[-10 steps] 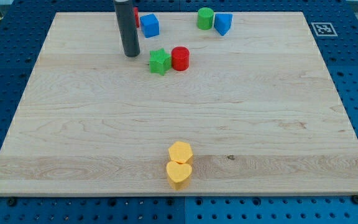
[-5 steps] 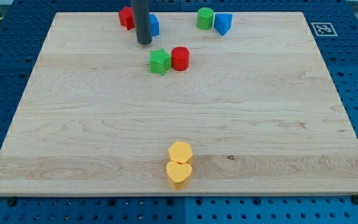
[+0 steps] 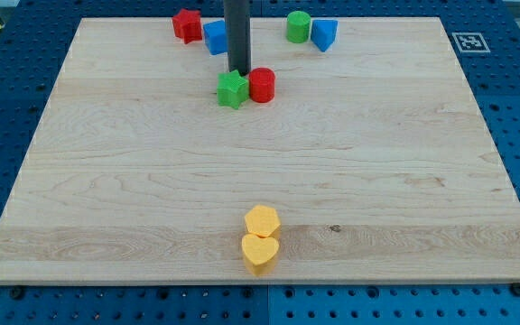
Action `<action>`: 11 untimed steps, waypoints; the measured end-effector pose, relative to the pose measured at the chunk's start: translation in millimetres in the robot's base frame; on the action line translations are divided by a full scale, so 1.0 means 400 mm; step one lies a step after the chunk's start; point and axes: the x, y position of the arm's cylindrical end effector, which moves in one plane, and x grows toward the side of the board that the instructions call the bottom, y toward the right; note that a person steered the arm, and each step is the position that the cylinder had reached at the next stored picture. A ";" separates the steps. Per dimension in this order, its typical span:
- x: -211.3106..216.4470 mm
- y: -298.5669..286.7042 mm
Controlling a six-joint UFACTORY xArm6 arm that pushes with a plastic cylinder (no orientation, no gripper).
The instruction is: Move the green star left to the yellow heart
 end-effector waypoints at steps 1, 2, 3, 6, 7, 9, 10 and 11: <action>0.022 0.004; 0.022 0.003; 0.032 -0.007; 0.145 -0.033; 0.145 -0.043; 0.158 -0.074; 0.224 -0.074; 0.316 -0.074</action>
